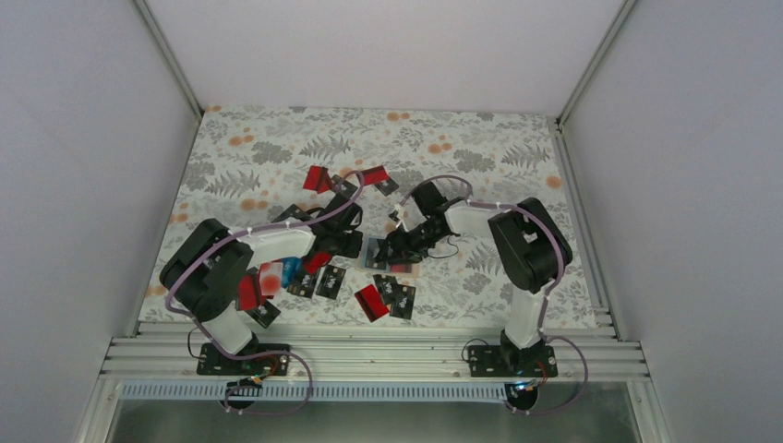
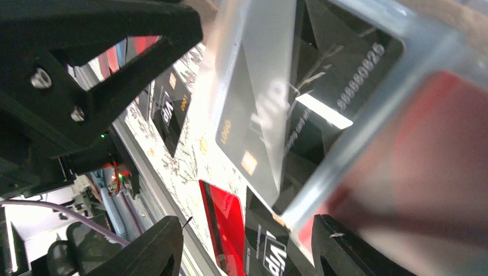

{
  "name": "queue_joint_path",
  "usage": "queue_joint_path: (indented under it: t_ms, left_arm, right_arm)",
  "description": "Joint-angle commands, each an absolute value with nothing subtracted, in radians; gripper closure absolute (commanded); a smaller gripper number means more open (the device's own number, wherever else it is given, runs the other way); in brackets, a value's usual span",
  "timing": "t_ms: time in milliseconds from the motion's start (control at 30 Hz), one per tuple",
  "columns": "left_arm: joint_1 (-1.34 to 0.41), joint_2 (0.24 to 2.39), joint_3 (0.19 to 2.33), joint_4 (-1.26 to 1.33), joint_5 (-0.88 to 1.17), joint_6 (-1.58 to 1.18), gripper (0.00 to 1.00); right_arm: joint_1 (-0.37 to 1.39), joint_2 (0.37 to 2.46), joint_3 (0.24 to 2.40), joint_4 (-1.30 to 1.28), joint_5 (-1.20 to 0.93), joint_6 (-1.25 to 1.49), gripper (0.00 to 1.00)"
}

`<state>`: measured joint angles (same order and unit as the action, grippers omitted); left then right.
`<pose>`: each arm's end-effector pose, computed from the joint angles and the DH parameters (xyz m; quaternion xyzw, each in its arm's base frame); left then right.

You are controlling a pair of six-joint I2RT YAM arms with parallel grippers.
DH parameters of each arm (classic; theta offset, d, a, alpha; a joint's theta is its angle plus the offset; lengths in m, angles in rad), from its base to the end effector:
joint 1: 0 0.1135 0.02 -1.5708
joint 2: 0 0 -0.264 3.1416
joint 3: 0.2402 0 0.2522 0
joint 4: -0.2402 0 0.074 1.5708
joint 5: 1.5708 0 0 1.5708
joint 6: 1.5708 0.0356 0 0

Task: Put the credit cards into the card holder

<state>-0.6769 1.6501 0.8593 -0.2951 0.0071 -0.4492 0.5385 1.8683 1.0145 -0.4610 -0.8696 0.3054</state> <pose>0.2391 -0.1925 0.1478 0.1111 0.9644 -0.1311 0.2012 0.2677 0.1916 0.1269 0.1580 -0.8872 -0.4286 0.0655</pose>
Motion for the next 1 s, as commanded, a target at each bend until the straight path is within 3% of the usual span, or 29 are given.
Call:
queue_joint_path:
  t_ms: [0, 333, 433, 633, 867, 967]
  left_arm:
    - [-0.680, 1.606, 0.865, -0.331, -0.011, -0.455, 0.67]
    - [-0.706, 1.543, 0.899, -0.401, 0.096, -0.461, 0.67]
    - [-0.706, 1.543, 0.899, -0.397, 0.189, -0.470, 0.64]
    - [-0.701, 1.582, 0.896, -0.365, 0.282, -0.500, 0.60]
    - [-0.696, 1.615, 0.890, -0.347, 0.318, -0.517, 0.58]
    - [-0.695, 1.629, 0.890, -0.343, 0.320, -0.517, 0.55]
  right_arm:
    - [0.544, 1.786, 0.978, -0.518, -0.787, 0.305, 0.42]
    - [0.544, 1.670, 0.947, -0.470, -0.656, 0.379, 0.47]
    - [0.545, 1.636, 0.917, -0.404, -0.643, 0.416, 0.54]
    - [0.548, 1.655, 0.918, -0.300, -0.657, 0.454, 0.79]
    - [0.554, 1.737, 0.920, -0.255, -0.667, 0.462, 0.95]
    - [0.557, 1.762, 0.922, -0.244, -0.669, 0.452, 0.96]
